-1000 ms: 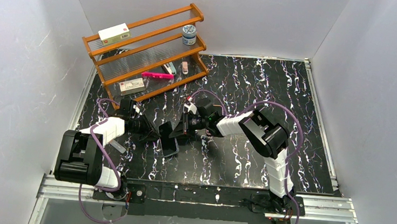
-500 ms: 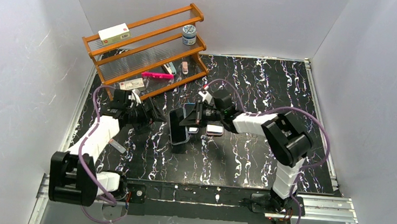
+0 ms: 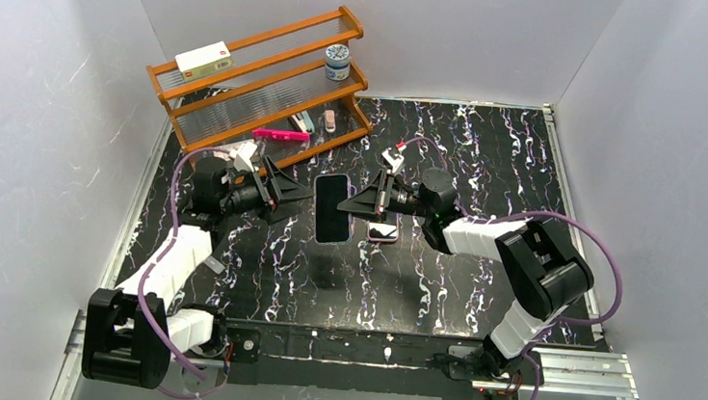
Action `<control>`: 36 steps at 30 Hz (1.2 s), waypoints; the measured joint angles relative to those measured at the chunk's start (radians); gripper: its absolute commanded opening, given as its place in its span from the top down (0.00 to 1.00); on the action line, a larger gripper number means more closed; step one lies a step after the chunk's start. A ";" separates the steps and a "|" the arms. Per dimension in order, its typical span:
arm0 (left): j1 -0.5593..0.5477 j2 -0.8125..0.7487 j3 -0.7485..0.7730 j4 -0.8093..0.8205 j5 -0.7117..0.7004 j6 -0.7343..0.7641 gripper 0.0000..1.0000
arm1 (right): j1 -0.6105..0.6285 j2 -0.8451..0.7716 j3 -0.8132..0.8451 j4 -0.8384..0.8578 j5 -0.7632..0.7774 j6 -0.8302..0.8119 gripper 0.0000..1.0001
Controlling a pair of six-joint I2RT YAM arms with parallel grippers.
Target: Put the phone into the phone case
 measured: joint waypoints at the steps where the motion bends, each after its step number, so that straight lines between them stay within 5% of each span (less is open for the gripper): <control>1: -0.003 0.000 -0.024 0.055 0.014 -0.040 0.15 | 0.001 0.002 -0.006 0.042 -0.007 0.029 0.99; 14: -0.131 0.007 -0.080 0.334 0.043 -0.254 0.42 | 0.015 0.061 -0.024 0.264 -0.032 0.188 0.99; 23: -0.195 0.050 -0.098 0.395 0.009 -0.308 0.83 | 0.019 0.063 -0.024 0.277 -0.034 0.197 0.98; 26: -0.196 0.051 -0.110 0.426 0.007 -0.328 1.00 | 0.019 0.063 -0.028 0.270 -0.034 0.194 0.86; 32: -0.202 0.050 -0.126 0.480 0.000 -0.346 1.00 | 0.019 0.042 -0.034 0.227 -0.027 0.171 0.46; 36: -0.202 0.035 -0.138 0.490 -0.022 -0.345 1.00 | 0.019 -0.011 -0.040 0.182 -0.031 0.123 0.31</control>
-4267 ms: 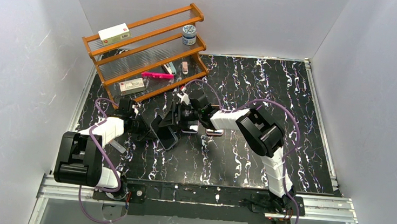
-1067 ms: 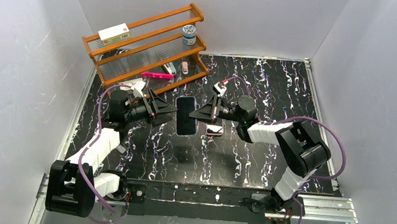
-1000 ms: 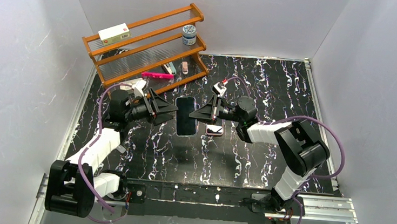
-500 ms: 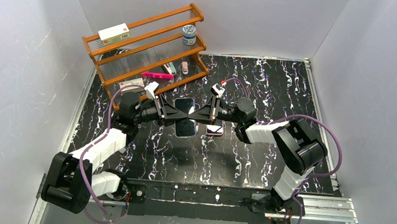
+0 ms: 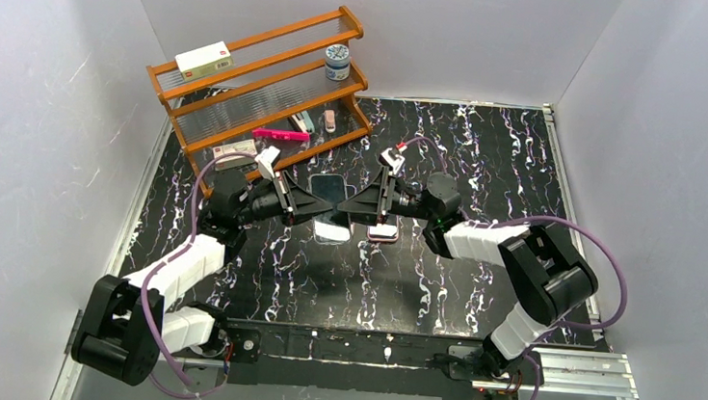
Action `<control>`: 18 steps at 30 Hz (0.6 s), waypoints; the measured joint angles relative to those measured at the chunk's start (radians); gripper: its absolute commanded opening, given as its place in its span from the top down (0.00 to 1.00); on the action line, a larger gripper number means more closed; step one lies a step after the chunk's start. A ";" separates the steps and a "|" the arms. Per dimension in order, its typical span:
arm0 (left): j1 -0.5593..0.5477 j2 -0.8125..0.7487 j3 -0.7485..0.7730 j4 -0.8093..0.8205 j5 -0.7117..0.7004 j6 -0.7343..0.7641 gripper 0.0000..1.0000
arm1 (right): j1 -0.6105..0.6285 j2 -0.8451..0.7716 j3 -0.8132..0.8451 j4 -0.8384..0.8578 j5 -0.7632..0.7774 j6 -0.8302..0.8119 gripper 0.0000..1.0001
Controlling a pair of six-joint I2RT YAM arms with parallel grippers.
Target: Put the phone into the phone case
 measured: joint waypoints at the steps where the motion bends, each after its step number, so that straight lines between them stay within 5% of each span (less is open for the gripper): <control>1: 0.000 -0.009 -0.001 0.003 -0.008 0.003 1.00 | 0.000 -0.011 0.000 -0.006 -0.004 -0.007 0.28; 7: 0.000 -0.032 -0.001 0.057 -0.029 0.011 1.00 | 0.000 -0.074 -0.066 -0.019 -0.037 -0.046 0.28; 18: 0.000 -0.012 0.000 0.099 -0.032 0.014 1.00 | 0.001 -0.077 -0.103 -0.058 -0.060 -0.064 0.53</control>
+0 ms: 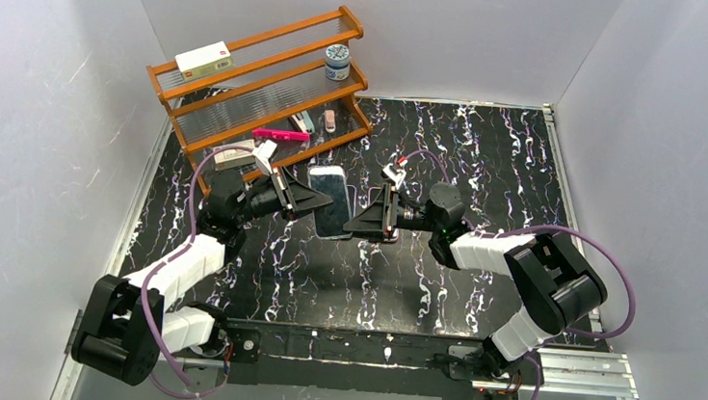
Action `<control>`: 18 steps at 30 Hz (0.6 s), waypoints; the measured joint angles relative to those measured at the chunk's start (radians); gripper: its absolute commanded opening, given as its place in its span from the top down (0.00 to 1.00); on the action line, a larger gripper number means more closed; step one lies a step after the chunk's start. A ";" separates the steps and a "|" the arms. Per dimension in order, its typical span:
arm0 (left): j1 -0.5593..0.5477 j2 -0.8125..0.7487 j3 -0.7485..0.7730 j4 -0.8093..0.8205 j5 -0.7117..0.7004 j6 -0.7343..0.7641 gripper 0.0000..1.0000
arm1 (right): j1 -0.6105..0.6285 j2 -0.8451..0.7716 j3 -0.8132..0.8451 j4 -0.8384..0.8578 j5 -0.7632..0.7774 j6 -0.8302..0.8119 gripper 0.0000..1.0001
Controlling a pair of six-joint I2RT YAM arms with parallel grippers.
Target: Put the phone into the phone case
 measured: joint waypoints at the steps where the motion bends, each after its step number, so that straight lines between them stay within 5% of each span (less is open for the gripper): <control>1: 0.000 0.003 0.000 0.000 0.000 0.001 1.00 | 0.000 0.000 0.000 0.000 0.000 0.000 0.54; 10: 0.000 0.014 0.000 0.004 -0.001 0.010 1.00 | 0.007 0.000 -0.007 0.040 0.000 0.044 0.66; 16: 0.000 0.019 0.000 0.003 -0.003 0.031 1.00 | 0.011 0.001 -0.015 0.064 0.005 0.069 0.96; 18: 0.000 0.020 0.000 -0.018 -0.004 0.051 1.00 | 0.012 0.001 -0.027 0.068 0.016 0.072 0.99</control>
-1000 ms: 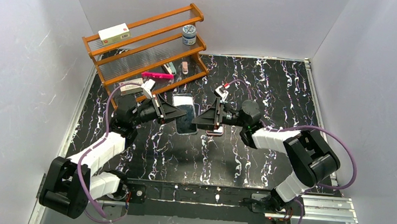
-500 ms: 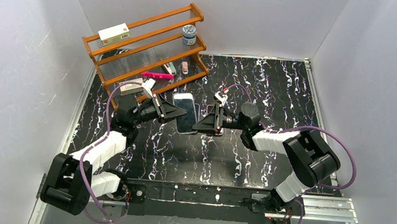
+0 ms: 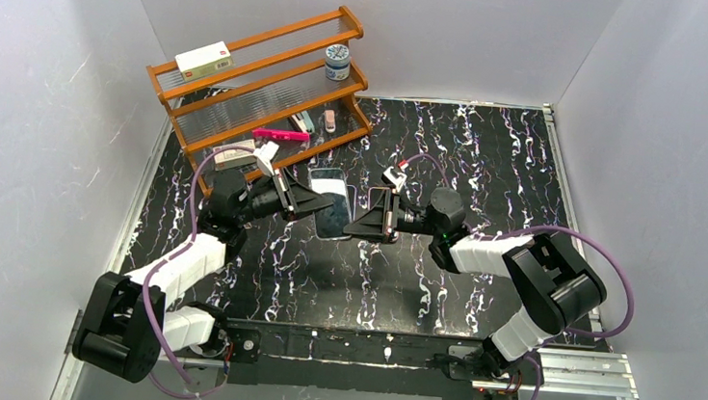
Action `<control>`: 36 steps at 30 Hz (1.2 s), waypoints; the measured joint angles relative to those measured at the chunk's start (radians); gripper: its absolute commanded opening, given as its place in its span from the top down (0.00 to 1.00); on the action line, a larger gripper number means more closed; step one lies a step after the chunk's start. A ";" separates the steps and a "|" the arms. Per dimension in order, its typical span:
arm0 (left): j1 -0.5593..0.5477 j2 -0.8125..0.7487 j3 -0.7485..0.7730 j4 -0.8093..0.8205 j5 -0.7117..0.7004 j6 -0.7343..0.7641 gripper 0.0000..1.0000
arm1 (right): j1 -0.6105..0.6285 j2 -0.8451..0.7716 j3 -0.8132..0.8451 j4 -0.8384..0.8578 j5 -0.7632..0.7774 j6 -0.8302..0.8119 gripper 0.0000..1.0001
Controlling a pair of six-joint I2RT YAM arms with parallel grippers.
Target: Put the phone into the phone case
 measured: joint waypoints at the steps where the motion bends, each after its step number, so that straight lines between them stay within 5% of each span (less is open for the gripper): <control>1: 0.000 0.000 0.001 -0.021 -0.003 0.014 1.00 | 0.000 0.000 -0.006 -0.001 0.006 0.000 0.99; 8: -0.005 -0.010 0.056 -0.240 -0.029 0.160 1.00 | 0.009 0.000 -0.033 -0.044 0.045 -0.003 0.96; 17: -0.008 -0.019 0.068 -0.272 -0.001 0.224 1.00 | 0.010 -0.042 -0.030 -0.159 0.068 -0.082 0.42; 24: -0.008 -0.018 0.067 -0.234 0.066 0.233 1.00 | -0.023 -0.183 0.006 -0.322 0.102 -0.219 0.24; 36: -0.102 -0.018 0.067 -0.143 0.164 0.214 1.00 | -0.108 -0.256 0.071 -0.452 0.033 -0.386 0.26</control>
